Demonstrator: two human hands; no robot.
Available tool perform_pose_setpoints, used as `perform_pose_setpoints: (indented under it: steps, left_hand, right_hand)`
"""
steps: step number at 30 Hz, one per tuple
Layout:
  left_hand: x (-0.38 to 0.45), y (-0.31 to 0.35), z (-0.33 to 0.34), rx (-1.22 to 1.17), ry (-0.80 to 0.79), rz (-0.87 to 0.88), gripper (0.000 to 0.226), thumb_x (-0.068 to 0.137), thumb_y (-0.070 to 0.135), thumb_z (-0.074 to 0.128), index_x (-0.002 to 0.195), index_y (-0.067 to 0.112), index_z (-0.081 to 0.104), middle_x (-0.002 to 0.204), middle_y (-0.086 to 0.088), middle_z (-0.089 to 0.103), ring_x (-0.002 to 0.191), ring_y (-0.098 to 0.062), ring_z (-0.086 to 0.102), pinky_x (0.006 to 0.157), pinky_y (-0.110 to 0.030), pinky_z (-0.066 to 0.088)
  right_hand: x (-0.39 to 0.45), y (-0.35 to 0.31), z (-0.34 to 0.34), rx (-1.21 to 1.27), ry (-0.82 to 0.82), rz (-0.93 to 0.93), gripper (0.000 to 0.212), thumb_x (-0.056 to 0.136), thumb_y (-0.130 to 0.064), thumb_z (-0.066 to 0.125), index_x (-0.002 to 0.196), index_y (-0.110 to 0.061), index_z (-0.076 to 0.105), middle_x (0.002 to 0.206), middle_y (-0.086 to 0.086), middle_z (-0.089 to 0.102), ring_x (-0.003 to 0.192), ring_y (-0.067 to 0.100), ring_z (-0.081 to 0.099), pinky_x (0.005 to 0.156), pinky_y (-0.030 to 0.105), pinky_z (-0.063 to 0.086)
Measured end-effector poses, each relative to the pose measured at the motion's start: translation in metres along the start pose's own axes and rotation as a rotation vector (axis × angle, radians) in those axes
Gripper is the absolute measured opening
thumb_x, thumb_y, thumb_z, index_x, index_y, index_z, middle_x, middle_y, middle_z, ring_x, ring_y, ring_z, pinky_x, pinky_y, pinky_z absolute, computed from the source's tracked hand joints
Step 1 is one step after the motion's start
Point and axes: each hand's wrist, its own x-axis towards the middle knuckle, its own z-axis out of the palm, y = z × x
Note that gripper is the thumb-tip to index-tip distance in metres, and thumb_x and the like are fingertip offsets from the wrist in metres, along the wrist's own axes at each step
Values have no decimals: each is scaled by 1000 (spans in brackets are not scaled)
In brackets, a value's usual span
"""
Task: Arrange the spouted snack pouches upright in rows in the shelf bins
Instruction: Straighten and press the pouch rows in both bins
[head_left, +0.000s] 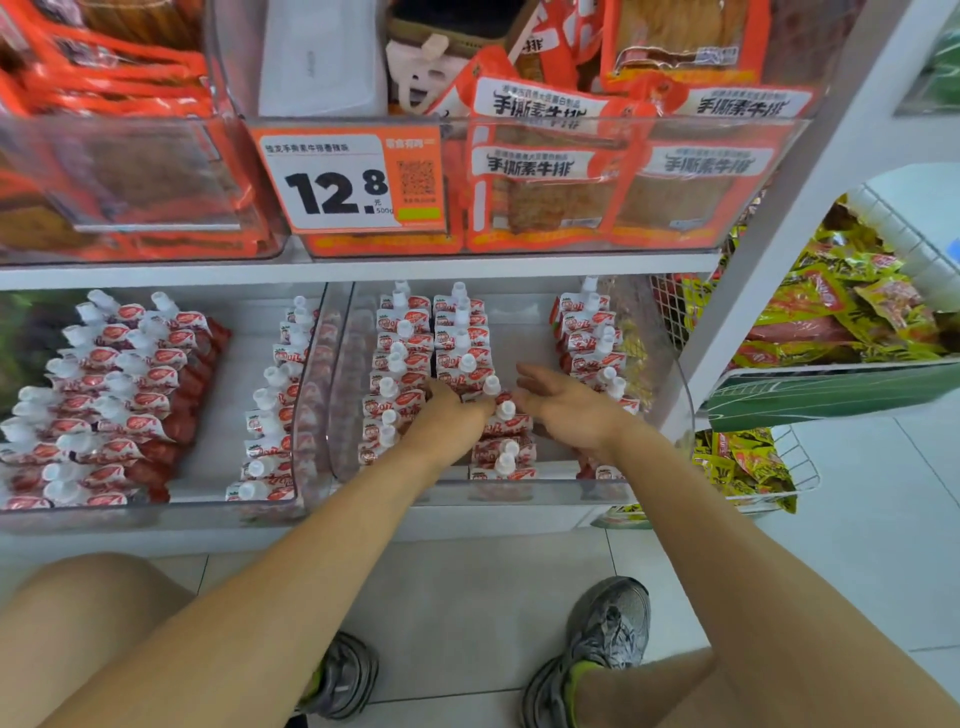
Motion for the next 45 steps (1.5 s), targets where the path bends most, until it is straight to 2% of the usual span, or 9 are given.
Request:
perform_pose_setpoints:
  steps: [5,10,15,18,22,27,33,38,45]
  left_hand:
    - [2,3,8,-33,-114,136,35,92,42,53,126,32,55,123,12,61,115,-12,55,102,-33,39]
    - [20,6,5,-245,-61,64,59,95,32,50,149,24,26,137,9,48,125,-14,45,109,-36,34]
    - [35,10,6,-382,-114,-32,50,90,21,55,139,23,45,132,0,59,117,-19,57,101,-40,46]
    - [45,16,9,-525,113,-104,33,85,6,53,117,10,60,107,-10,70,94,-23,67,80,-37,56]
    - [50,18,11,-418,121,-16,48,88,12,54,133,23,44,115,0,64,103,-18,61,74,-30,52]
    - [55,18,5,-322,20,-7,53,95,29,51,146,24,35,141,1,49,124,-18,48,103,-32,39]
    - [58,19,9,-182,140,52,64,100,38,43,153,23,10,153,-2,35,138,-25,36,109,-35,31]
    - [63,17,2,-169,96,67,50,96,37,51,142,24,36,140,0,51,127,-21,48,106,-38,38]
    - [62,21,2,-215,76,63,45,96,28,54,138,19,42,124,2,55,111,-14,50,89,-28,37]
  right_hand:
    - [7,17,1,78,33,-22,28,96,-28,52,122,-39,56,132,-6,60,126,17,53,110,45,40]
    - [8,12,3,75,87,-28,37,97,-32,51,134,-28,48,135,-1,57,122,19,54,108,44,42]
    - [14,11,4,55,78,-59,18,101,-17,49,103,-29,62,106,-9,68,106,10,62,103,36,45]
    - [21,11,1,86,129,-39,24,100,-23,48,121,-21,58,117,-5,67,113,15,61,102,40,46]
    - [31,-4,-1,69,184,-72,47,99,-25,46,144,-14,35,141,5,50,126,18,48,107,36,39]
    - [37,-6,3,35,133,-101,51,98,-29,46,148,-26,35,146,-4,47,133,16,43,112,39,36]
    - [47,-5,-1,128,184,-109,40,100,-21,50,139,-19,44,141,-3,52,125,12,50,104,31,41]
    - [51,-4,-6,223,153,-94,35,98,-12,54,132,-21,55,120,-7,64,107,3,59,86,20,47]
    - [56,-9,-8,254,144,-93,41,87,-19,64,128,-19,60,119,-5,67,111,13,61,102,36,47]
